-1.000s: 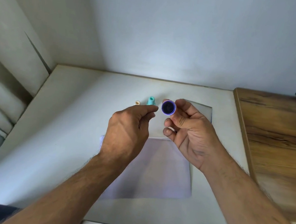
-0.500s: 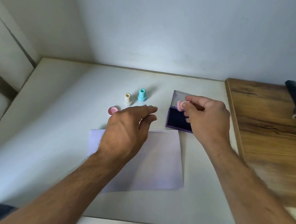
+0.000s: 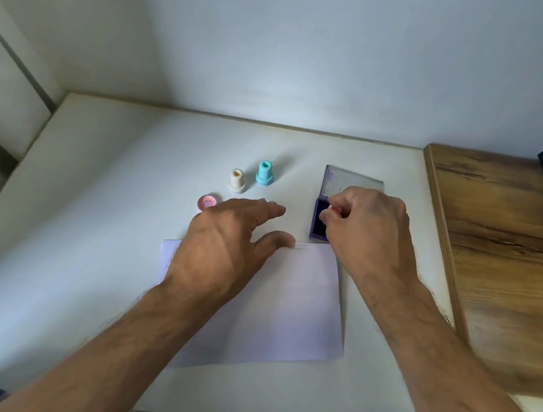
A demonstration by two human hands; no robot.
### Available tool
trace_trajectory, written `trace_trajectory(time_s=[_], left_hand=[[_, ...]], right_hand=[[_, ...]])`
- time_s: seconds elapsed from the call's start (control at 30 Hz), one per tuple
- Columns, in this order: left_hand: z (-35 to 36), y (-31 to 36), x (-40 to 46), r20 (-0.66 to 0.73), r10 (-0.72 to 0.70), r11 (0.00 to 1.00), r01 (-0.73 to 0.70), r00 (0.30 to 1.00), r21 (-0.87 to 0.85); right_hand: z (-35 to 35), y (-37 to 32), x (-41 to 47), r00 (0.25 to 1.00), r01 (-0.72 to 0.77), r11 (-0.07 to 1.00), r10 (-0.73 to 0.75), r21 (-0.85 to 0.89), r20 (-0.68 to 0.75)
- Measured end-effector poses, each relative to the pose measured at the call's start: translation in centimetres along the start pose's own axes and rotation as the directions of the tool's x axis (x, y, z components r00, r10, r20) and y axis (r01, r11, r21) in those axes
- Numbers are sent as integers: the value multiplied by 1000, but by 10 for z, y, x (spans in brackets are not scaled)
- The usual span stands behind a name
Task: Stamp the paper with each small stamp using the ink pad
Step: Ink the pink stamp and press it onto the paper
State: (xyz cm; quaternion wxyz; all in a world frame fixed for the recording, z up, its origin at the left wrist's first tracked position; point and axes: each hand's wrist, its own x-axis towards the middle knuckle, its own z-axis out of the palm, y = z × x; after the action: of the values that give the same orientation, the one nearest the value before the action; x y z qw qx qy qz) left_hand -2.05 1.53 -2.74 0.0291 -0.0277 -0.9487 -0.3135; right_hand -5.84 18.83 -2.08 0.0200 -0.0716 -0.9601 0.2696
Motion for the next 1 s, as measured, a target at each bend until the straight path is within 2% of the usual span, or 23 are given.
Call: trace_trajectory(time_s=[0.13, 0.33, 0.43, 0.63, 0.77, 1.0], left_hand=[[-2, -3, 1, 1, -15, 999, 15, 1000, -44], [-3, -11, 0, 2, 20, 999, -20, 1000, -39], [-3, -13, 1, -13, 41, 998, -41, 999, -41], [-1, -17, 1, -30, 62, 998, -63, 998, -25], [-2, -19, 1, -44, 78, 997, -79, 996, -27], [3, -22, -1, -43, 73, 996, -75, 996, -47]], right_hand=[[1, -1, 6, 999, -28, 997, 31, -77, 40], [2, -7, 8, 997, 8, 976, 8, -216, 73], [4, -5, 11, 996, 11, 983, 6, -184, 88], [4, -5, 10, 999, 28, 984, -23, -176, 30], [-1, -6, 16, 990, -111, 993, 113, -31, 87], [-1, -3, 18, 987, -136, 990, 138, -30, 77]])
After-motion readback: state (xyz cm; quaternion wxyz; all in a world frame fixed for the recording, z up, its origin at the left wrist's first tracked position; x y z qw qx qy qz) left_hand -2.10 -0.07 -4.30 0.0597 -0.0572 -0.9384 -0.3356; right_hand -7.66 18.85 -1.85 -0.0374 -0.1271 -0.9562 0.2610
